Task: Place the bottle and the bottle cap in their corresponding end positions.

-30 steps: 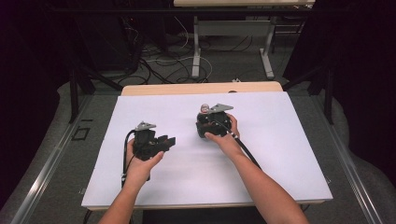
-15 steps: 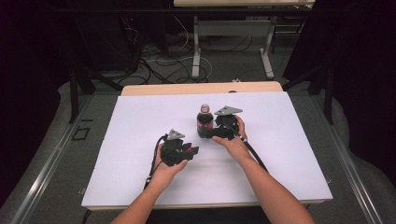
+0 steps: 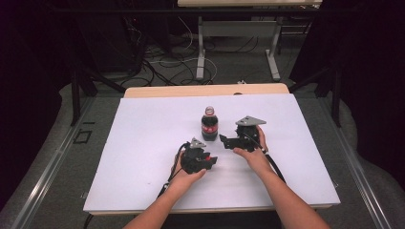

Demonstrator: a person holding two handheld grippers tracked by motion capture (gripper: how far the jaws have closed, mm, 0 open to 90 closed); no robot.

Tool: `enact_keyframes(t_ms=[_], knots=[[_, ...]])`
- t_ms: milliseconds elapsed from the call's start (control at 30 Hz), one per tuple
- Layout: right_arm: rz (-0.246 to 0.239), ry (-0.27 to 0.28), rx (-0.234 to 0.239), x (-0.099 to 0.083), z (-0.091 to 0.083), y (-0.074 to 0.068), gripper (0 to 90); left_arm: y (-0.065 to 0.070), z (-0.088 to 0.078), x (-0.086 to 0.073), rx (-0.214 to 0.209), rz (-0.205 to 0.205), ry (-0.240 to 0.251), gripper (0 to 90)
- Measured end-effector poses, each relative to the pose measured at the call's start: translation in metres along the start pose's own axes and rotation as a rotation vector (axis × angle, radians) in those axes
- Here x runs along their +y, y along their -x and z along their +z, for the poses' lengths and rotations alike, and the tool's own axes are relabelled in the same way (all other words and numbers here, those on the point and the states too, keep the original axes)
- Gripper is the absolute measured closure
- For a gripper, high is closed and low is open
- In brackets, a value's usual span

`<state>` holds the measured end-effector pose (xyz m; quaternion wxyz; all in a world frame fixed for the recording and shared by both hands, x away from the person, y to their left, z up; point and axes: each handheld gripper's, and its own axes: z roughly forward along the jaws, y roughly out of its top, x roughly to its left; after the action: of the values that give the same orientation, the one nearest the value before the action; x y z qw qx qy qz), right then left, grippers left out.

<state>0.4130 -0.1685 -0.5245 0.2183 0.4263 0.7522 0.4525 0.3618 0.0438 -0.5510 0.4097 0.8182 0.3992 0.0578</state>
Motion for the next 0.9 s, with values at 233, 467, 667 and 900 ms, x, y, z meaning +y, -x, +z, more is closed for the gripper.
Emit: enact_keyframes(t_ms=[233,467,667,900], knots=[[-0.015,-0.022,-0.019,-0.012,-0.007,0.003,0.0,0.001,0.008,-0.006,0.018,0.022,-0.027,61.5],[-0.005,-0.037,-0.047,-0.018,-0.014,0.006,0.0,0.0,0.004,-0.005,-0.008,0.0,-0.011,49.2],[0.002,-0.04,-0.058,-0.023,-0.019,0.01,0.0,-0.013,-0.009,-0.005,0.015,-0.04,0.014,37.6],[0.016,-0.057,-0.071,-0.028,-0.024,0.017,0.0,-0.048,-0.034,-0.009,0.092,-0.123,0.032,32.2]])
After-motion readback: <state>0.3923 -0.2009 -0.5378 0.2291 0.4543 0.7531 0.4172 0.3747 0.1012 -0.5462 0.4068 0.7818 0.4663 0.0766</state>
